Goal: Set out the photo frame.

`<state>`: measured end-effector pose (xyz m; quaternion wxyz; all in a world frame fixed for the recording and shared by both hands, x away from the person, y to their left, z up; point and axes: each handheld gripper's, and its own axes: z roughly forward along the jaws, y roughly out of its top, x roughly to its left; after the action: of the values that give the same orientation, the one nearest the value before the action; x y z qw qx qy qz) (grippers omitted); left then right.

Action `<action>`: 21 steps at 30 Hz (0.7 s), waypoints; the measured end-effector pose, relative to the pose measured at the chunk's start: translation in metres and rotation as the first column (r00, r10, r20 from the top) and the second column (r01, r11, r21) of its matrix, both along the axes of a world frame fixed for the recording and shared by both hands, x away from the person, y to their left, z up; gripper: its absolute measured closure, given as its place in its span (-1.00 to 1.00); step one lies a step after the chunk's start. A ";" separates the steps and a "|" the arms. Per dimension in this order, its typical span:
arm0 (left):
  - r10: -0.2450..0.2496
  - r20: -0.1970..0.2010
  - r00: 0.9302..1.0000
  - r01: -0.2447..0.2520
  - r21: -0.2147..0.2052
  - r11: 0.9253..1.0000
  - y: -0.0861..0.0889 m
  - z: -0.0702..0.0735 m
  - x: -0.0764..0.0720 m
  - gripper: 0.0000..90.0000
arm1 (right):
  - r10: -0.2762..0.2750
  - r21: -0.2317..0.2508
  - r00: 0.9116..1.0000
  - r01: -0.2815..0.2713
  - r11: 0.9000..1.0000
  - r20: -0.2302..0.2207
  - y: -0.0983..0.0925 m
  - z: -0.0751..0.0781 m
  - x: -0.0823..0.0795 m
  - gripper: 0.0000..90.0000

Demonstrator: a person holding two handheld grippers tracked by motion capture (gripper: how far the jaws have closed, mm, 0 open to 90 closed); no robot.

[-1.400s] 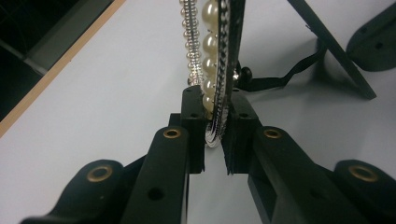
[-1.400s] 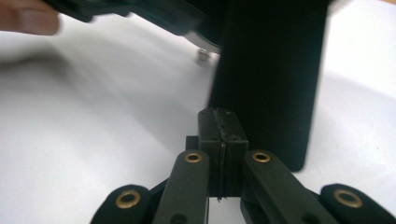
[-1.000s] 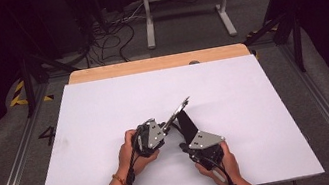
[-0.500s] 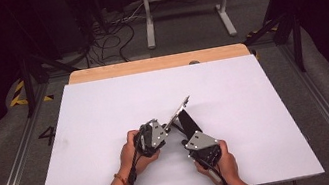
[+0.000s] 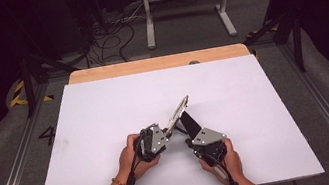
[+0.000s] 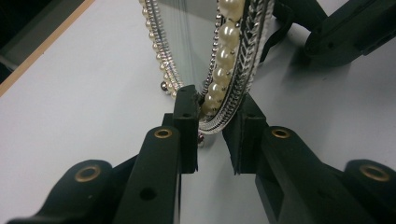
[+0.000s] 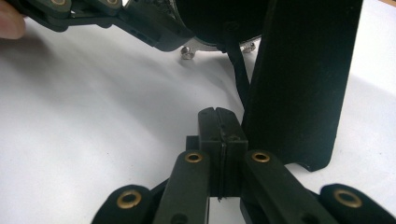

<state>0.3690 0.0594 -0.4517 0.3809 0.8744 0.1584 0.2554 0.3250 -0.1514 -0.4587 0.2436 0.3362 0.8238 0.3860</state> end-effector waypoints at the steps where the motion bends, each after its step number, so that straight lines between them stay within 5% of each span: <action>1: 0.000 -0.004 1.000 0.000 -0.004 1.000 0.000 0.000 0.000 0.68 | 0.004 -0.008 1.000 -0.004 1.000 0.003 0.000 0.000 -0.001 1.00; 7: -0.003 -0.018 1.000 0.002 -0.031 1.000 0.001 0.000 -0.001 0.64 | 0.013 0.006 1.000 -0.013 1.000 -0.004 -0.003 0.000 0.001 1.00; 11: -0.038 -0.020 0.999 0.035 -0.122 0.992 0.005 0.011 -0.008 0.62 | 0.024 0.026 1.000 -0.023 0.999 -0.012 -0.005 0.001 0.000 1.00; 15: -0.035 -0.002 0.999 0.034 -0.139 0.990 0.000 0.015 -0.012 0.53 | 0.037 0.001 0.999 -0.037 0.999 -0.012 -0.002 -0.001 0.001 1.00; 21: -0.020 0.006 1.000 0.021 -0.170 0.985 0.001 0.010 -0.007 0.70 | 0.028 0.000 1.000 -0.028 1.000 -0.012 -0.001 -0.003 0.001 1.00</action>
<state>0.3618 0.0606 -0.4414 0.4572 0.8396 0.1698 0.2391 0.3257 -0.1528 -0.4618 0.2330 0.3270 0.8298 0.3875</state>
